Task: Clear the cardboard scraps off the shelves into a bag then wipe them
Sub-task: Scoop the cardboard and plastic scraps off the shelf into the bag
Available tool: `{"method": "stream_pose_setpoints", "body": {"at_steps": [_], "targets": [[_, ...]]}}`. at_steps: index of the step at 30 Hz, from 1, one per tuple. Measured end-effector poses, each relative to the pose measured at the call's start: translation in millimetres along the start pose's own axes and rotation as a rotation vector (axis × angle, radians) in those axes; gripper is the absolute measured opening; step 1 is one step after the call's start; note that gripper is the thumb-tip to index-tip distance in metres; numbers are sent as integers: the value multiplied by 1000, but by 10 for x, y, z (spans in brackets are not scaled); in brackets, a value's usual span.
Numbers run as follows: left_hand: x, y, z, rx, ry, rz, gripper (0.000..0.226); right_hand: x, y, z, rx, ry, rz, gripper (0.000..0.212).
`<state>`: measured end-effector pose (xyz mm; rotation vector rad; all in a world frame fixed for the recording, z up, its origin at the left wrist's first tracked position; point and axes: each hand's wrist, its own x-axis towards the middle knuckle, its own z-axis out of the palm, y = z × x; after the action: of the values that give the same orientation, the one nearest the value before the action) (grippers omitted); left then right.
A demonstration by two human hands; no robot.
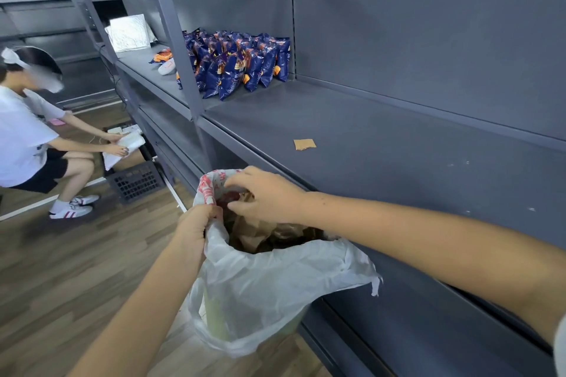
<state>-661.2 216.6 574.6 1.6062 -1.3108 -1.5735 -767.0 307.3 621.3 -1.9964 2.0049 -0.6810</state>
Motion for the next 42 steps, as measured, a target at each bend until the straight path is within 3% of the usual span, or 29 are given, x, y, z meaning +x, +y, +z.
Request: {"method": "stream_pose_setpoints", "body": {"at_steps": [4, 8, 15, 20, 25, 33, 42], "targets": [[9, 41, -75, 115, -71, -55, 8, 123, 170, -143, -95, 133, 57, 29], [-46, 63, -97, 158, -51, -63, 10, 247, 497, -322, -282, 113, 248, 34], [-72, 37, -125, 63, -59, -75, 29, 324, 932, -469, -296, 70, 496, 31], [-84, -17, -130, -16, -104, -92, 43, 313, 904, -487, -355, 65, 467, 28], [-206, 20, -136, -57, -169, -17, 25, 316, 869, -479, -398, 78, 444, 28], [-60, -13, -62, 4, -41, -111, 34, 332, 853, -464, -385, 78, 456, 27], [-24, -16, -69, 40, -102, -76, 22, 326, 732, -438, -361, 147, 372, 23]]}}
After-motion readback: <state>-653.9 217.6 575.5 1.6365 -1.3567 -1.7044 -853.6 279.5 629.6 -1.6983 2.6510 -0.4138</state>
